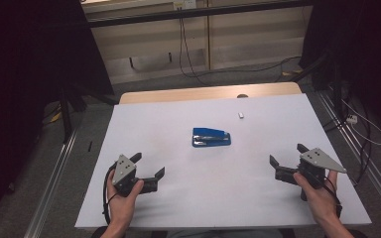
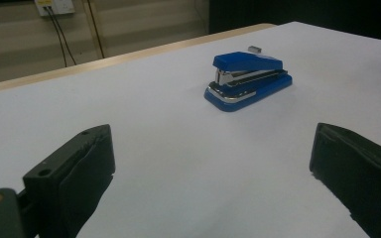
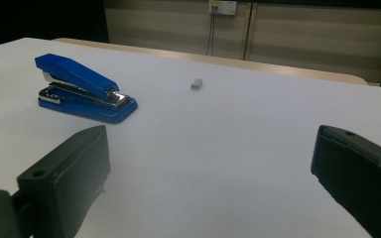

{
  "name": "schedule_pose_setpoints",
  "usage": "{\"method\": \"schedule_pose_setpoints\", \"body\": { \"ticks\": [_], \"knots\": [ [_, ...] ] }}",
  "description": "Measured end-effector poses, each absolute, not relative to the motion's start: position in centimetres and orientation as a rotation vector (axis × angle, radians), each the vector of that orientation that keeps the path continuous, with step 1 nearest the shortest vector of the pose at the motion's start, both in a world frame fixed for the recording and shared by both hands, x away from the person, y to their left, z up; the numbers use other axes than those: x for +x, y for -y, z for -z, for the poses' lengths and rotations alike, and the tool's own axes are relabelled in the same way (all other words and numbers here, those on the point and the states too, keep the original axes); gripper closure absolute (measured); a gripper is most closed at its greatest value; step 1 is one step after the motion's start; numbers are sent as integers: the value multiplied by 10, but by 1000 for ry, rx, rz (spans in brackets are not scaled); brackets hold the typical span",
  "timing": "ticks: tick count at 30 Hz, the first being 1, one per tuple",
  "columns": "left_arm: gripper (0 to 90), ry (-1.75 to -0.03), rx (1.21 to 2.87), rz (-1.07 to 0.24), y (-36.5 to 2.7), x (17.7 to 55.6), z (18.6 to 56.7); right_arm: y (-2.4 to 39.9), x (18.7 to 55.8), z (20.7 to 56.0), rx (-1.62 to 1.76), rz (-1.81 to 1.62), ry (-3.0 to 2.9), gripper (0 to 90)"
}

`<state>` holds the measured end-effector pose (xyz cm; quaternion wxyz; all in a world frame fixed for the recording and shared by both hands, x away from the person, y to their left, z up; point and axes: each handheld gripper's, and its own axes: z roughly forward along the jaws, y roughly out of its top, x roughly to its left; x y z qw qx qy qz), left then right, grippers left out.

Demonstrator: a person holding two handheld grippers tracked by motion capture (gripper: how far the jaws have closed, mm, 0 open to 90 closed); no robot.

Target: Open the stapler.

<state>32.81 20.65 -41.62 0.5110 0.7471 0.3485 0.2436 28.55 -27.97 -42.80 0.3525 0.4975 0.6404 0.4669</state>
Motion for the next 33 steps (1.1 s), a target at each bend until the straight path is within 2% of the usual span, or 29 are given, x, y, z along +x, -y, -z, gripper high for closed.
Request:
{"method": "schedule_pose_setpoints", "body": {
  "ticks": [17,33],
  "knots": [
    [42,-851,1838,-561,-201,330,419,278,290,431,1318,-1247,-1688,24],
    [63,-830,1866,-499,-197,333,420,259,296,431,1196,-1252,-1797,14]
  ]
}}
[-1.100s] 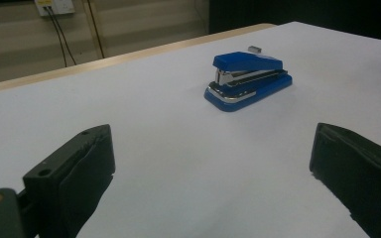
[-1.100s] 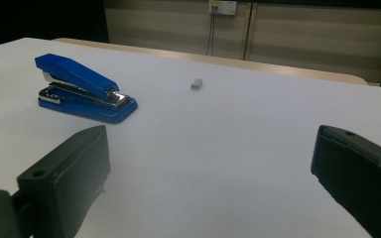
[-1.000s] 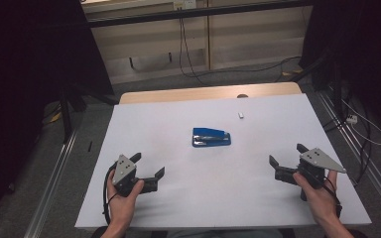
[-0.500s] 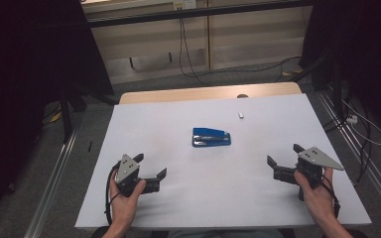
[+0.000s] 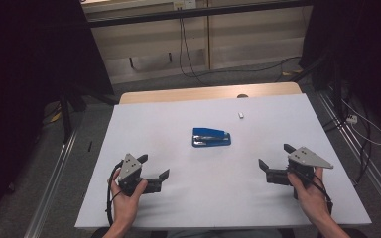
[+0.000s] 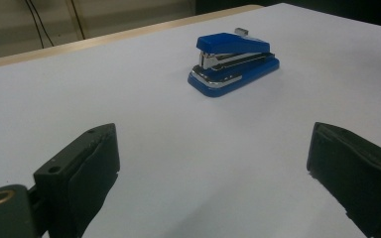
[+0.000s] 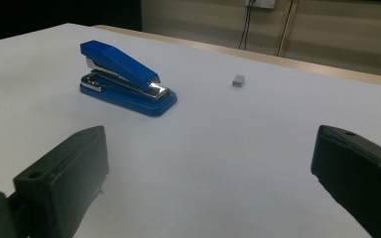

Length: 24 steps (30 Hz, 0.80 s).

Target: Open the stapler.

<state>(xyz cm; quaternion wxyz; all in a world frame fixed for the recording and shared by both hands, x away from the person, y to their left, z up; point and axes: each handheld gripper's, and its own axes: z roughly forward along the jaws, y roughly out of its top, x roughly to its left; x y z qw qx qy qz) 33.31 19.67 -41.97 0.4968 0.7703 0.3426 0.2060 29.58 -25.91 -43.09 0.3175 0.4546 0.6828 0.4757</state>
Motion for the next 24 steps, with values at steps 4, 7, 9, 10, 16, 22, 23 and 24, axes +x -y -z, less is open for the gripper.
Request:
{"method": "schedule_pose_setpoints", "body": {
  "ticks": [4,7,9,10,16,22,23,24],
  "knots": [
    [69,-818,1875,-494,-194,335,420,255,299,432,1188,-1266,-1805,13],
    [75,-823,1891,-459,-189,337,420,250,305,429,1172,-1291,-1833,11],
    [79,-820,1899,-426,-187,338,419,247,307,429,1177,-1309,-1839,12],
    [79,-820,1899,-426,-187,338,419,247,307,429,1177,-1309,-1839,12],
    [79,-830,1881,-343,-183,344,419,229,317,429,1123,-1371,-1913,17],
    [76,-820,1900,-360,-176,349,419,215,322,429,1088,-1377,-1933,17],
    [65,-805,1903,-351,-174,350,418,213,324,429,1069,-1402,-1946,17],
    [63,-805,1903,-351,-174,350,418,213,324,429,1069,-1402,-1946,17]
  ]
}}
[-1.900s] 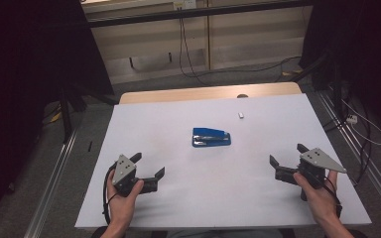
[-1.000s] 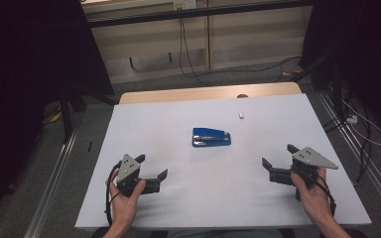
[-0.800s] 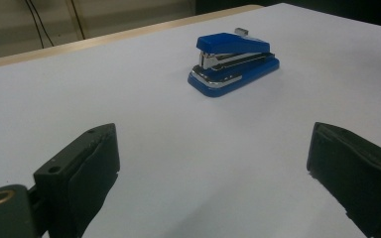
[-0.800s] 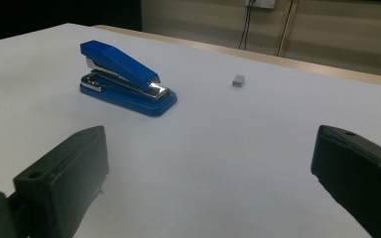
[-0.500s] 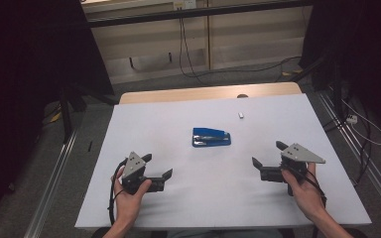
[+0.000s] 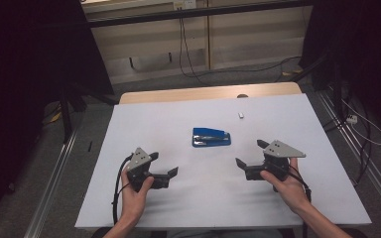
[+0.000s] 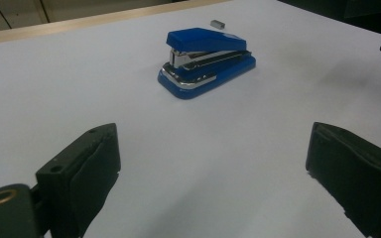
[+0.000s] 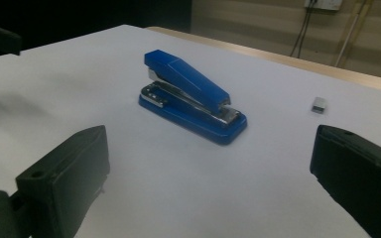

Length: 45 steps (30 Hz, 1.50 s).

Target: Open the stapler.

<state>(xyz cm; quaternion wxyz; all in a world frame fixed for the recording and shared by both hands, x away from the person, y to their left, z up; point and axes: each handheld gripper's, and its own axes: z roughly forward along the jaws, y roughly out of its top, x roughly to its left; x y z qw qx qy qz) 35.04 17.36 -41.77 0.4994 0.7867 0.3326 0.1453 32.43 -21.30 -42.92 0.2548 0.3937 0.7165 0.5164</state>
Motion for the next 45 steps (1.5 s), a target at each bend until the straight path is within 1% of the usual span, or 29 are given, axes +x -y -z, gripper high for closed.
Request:
{"method": "schedule_pose_setpoints", "body": {
  "ticks": [7,10,16,19,30,34,37,42,45],
  "knots": [
    [44,-775,1888,-362,-164,363,416,198,337,425,1023,-1463,-1964,15],
    [37,-789,1898,-368,-160,367,416,192,340,425,1014,-1476,-1974,24],
    [38,-797,1911,-380,-148,382,419,184,345,427,991,-1458,-1997,33],
    [39,-790,1903,-392,-145,387,418,182,348,427,998,-1478,-1994,50],
    [34,-774,1916,-421,-134,403,419,174,358,425,995,-1495,-1976,62],
    [47,-778,1915,-429,-133,411,417,171,363,424,996,-1499,-1969,73],
    [40,-792,1913,-463,-132,423,415,167,368,424,996,-1511,-1967,86],
    [40,-797,1899,-472,-129,433,415,163,373,422,979,-1515,-1962,105],
    [41,-802,1904,-469,-128,440,415,160,377,422,992,-1540,-1955,140]
  ]
}}
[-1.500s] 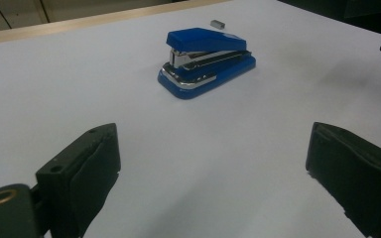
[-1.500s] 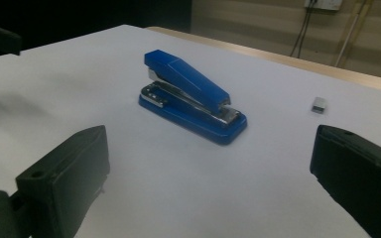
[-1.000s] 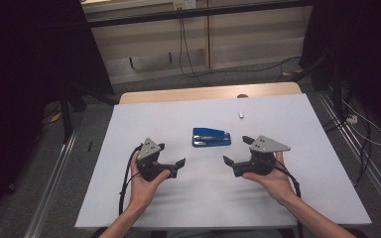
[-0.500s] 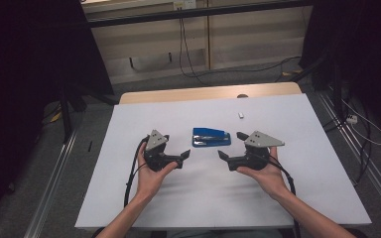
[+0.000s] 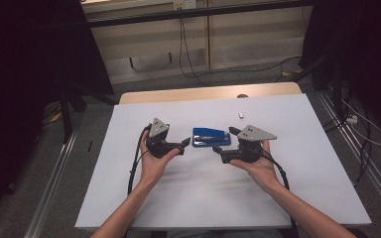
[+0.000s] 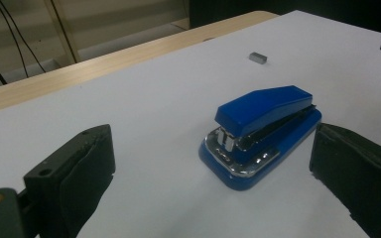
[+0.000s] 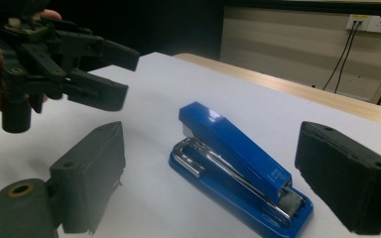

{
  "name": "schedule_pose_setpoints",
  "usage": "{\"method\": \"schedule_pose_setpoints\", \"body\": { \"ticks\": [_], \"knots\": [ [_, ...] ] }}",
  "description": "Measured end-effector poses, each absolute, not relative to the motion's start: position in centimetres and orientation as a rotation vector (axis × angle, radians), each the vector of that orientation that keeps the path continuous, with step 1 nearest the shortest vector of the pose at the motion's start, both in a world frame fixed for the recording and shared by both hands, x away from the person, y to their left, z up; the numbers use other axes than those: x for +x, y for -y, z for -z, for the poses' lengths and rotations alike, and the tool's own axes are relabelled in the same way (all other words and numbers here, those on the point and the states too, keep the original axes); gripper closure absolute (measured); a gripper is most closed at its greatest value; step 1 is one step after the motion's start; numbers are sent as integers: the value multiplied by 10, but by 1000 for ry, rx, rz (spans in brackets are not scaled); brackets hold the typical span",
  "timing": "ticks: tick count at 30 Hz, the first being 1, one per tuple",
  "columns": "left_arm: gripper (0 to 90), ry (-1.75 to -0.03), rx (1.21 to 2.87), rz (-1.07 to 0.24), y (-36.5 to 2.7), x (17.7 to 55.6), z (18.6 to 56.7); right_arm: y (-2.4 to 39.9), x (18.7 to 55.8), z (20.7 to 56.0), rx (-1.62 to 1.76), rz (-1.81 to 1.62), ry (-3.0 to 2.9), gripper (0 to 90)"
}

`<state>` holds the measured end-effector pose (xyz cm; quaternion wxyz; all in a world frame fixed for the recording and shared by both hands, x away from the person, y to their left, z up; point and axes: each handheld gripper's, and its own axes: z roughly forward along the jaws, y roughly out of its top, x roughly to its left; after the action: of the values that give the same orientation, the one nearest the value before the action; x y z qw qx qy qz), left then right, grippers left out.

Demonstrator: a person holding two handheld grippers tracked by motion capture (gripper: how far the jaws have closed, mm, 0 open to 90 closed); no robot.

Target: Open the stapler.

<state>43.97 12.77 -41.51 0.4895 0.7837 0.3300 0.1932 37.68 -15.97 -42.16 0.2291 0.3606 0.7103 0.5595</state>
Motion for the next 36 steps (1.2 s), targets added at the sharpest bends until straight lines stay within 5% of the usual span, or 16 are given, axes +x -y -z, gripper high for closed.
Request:
{"method": "schedule_pose_setpoints", "body": {
  "ticks": [17,19,36],
  "knots": [
    [56,-819,1926,-429,-118,455,423,151,391,432,1017,-1532,-2010,308],
    [56,-821,1930,-425,-118,455,423,150,391,432,992,-1549,-2038,441],
    [66,-819,1970,-433,-127,461,430,134,405,437,952,-1532,-2118,855]
  ]
}}
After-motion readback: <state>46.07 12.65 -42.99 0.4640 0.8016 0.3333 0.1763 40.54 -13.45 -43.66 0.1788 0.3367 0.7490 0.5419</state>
